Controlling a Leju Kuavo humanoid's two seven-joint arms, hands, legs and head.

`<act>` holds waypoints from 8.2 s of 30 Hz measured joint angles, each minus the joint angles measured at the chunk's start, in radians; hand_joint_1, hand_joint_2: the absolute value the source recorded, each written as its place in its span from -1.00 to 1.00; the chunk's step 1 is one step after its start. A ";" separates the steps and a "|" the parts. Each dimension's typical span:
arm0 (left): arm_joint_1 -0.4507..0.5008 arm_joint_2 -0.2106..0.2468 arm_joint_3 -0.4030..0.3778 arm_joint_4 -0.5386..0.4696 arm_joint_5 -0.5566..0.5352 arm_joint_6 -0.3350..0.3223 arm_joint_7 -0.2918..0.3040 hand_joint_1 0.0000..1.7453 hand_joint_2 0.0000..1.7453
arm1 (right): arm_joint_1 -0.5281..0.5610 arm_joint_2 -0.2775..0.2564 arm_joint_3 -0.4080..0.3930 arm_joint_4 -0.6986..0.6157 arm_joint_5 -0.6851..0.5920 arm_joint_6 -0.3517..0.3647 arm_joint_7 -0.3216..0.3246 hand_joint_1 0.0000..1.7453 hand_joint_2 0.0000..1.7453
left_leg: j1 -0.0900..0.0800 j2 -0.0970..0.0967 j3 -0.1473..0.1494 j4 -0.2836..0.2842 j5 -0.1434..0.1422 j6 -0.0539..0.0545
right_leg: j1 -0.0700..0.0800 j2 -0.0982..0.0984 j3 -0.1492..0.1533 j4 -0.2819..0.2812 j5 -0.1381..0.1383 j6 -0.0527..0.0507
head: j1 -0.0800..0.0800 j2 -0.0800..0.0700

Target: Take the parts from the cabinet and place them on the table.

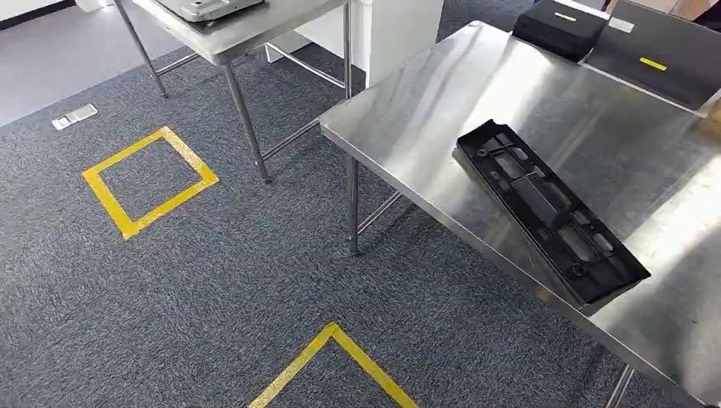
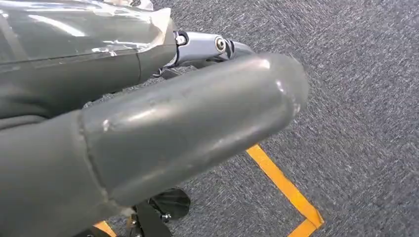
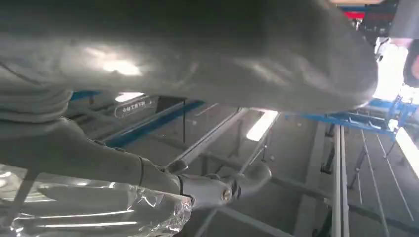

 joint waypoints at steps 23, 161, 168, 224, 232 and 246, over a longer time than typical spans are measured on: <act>0.002 -0.003 0.044 0.001 0.021 0.035 0.001 -1.00 -1.00 | -0.032 0.383 -0.215 -0.056 0.295 -0.125 -0.110 -1.00 -1.00 | 0.004 0.010 0.006 -0.001 -0.002 -0.002 | 0.001 0.007 0.004 0.000 0.000 -0.002 | 0.000 0.000; -0.018 0.080 -0.057 0.003 -0.234 -0.106 0.256 -1.00 -1.00 | -0.317 0.238 -0.161 1.591 0.230 0.099 0.651 -1.00 1.00 | -0.003 -0.013 0.054 -0.007 -0.028 0.005 | -0.019 0.078 0.040 -0.019 -0.005 0.000 | -0.005 0.000; -0.018 0.079 -0.057 0.003 -0.235 -0.107 0.257 -1.00 -1.00 | -0.317 0.237 -0.157 1.591 0.230 0.099 0.651 -1.00 1.00 | 0.010 0.023 0.056 -0.036 -0.005 0.029 | -0.016 0.022 -0.104 0.298 -0.149 -0.005 | 0.003 0.000; -0.012 0.080 -0.056 0.003 -0.258 -0.088 0.191 -1.00 -1.00 | -0.312 0.234 -0.141 1.595 0.231 0.101 0.649 -1.00 1.00 | 0.053 0.039 0.042 -0.057 0.034 -0.077 | -0.015 0.008 0.068 0.000 -0.049 -0.019 | -0.006 0.000; -0.015 0.077 -0.056 0.003 -0.264 -0.085 0.188 -1.00 -1.00 | -0.312 0.233 -0.141 1.595 0.221 0.100 0.649 -1.00 1.00 | 0.048 0.048 0.068 -0.103 0.057 -0.032 | -0.028 0.002 0.088 -0.026 -0.039 0.008 | -0.010 0.000; -0.014 0.074 -0.056 0.003 -0.264 -0.077 0.187 -1.00 -1.00 | -0.313 0.230 -0.141 1.597 0.218 0.102 0.651 -1.00 1.00 | 0.064 0.067 0.041 -0.048 0.029 -0.081 | -0.034 0.002 0.060 0.016 -0.066 -0.010 | -0.005 0.000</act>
